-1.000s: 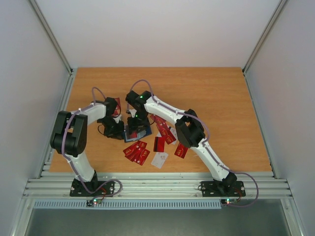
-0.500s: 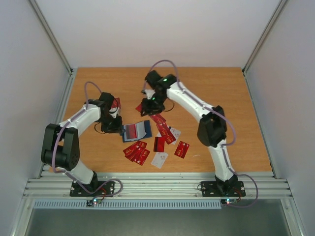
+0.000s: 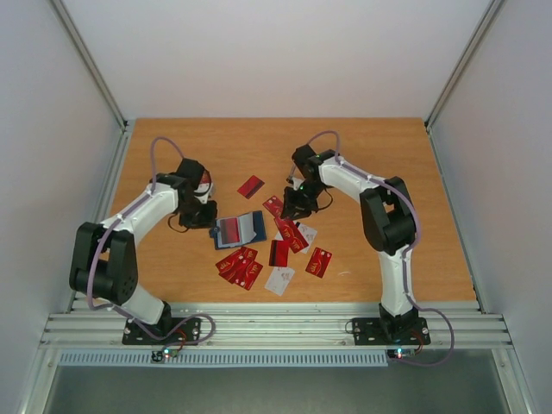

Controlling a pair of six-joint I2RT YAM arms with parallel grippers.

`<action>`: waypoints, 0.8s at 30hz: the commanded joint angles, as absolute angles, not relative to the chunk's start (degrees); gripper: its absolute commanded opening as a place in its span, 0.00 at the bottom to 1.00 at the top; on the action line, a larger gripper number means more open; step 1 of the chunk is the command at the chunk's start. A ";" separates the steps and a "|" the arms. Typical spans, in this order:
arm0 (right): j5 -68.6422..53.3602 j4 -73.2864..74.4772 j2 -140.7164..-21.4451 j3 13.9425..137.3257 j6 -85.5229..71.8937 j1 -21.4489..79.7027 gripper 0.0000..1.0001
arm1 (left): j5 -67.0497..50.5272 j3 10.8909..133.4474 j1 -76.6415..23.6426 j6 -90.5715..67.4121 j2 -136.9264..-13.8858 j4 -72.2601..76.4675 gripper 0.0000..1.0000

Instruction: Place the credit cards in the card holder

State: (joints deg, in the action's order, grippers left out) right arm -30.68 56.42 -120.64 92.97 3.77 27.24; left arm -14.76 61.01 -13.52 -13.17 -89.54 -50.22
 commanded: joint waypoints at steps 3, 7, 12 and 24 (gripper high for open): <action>-32.94 51.20 -120.87 91.40 1.96 29.27 0.28 | -13.63 58.54 -17.28 -9.62 -87.89 -47.63 0.15; -32.13 51.47 -122.77 92.76 2.27 30.19 0.28 | -13.75 58.51 -19.60 -9.31 -89.55 -46.16 0.17; -31.37 52.24 -124.90 94.26 2.77 31.55 0.27 | -11.97 59.93 -20.81 -9.29 -93.56 -45.87 0.17; -30.76 52.94 -127.74 97.15 2.46 34.69 0.26 | -2.16 60.07 -20.92 -10.30 -94.27 -45.99 0.18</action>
State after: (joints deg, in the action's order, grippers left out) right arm -31.33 52.45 -126.37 94.70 2.61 33.43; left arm -8.27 59.09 -20.75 -10.04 -95.29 -47.11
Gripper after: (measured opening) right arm 0.263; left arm 0.174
